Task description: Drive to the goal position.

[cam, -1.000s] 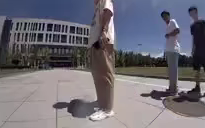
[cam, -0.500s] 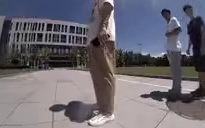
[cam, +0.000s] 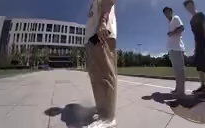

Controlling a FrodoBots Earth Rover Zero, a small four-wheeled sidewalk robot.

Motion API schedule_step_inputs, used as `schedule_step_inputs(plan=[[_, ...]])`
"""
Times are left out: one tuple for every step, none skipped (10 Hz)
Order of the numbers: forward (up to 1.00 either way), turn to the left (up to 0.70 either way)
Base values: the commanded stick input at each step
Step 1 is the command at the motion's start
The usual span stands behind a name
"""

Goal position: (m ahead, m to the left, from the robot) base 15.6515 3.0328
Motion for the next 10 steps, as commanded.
schedule_step_inputs(plan=[[0.25,0.00],[0.25,0.00],[0.26,0.00],[0.26,0.00],[0.26,0.00],[0.26,0.00],[0.25,0.00],[0.25,0.00],[0.26,0.00],[0.26,0.00]])
